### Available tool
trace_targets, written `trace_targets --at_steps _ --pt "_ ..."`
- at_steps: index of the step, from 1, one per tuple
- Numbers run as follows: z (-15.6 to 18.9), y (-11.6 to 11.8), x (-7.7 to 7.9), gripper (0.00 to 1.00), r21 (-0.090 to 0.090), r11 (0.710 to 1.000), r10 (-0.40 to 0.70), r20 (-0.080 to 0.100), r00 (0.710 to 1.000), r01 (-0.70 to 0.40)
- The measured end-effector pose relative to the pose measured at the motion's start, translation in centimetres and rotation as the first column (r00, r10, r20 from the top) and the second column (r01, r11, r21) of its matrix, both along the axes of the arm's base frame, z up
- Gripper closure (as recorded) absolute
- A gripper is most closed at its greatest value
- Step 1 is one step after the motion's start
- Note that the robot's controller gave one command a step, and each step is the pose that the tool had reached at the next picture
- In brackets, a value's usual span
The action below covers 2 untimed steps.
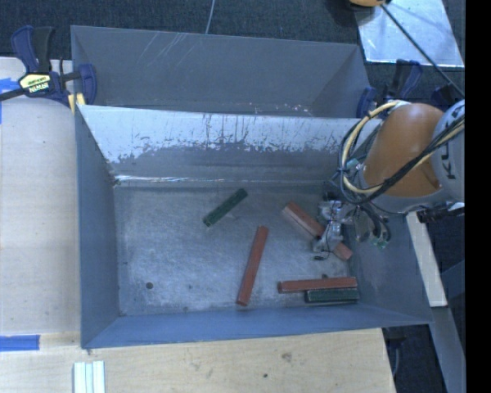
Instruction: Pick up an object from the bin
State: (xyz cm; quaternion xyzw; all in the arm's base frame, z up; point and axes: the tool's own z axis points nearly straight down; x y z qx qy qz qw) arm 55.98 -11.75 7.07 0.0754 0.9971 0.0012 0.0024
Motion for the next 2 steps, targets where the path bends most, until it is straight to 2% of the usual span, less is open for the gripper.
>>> trace_targets --at_steps 1,2 --pt "0.0 0.0 0.0 1.00 0.000 1.000 0.001 0.000 1.000 -0.001" --pt "13.3 1.2 0.4 1.00 -0.002 1.000 0.000 -0.001 1.000 0.000"
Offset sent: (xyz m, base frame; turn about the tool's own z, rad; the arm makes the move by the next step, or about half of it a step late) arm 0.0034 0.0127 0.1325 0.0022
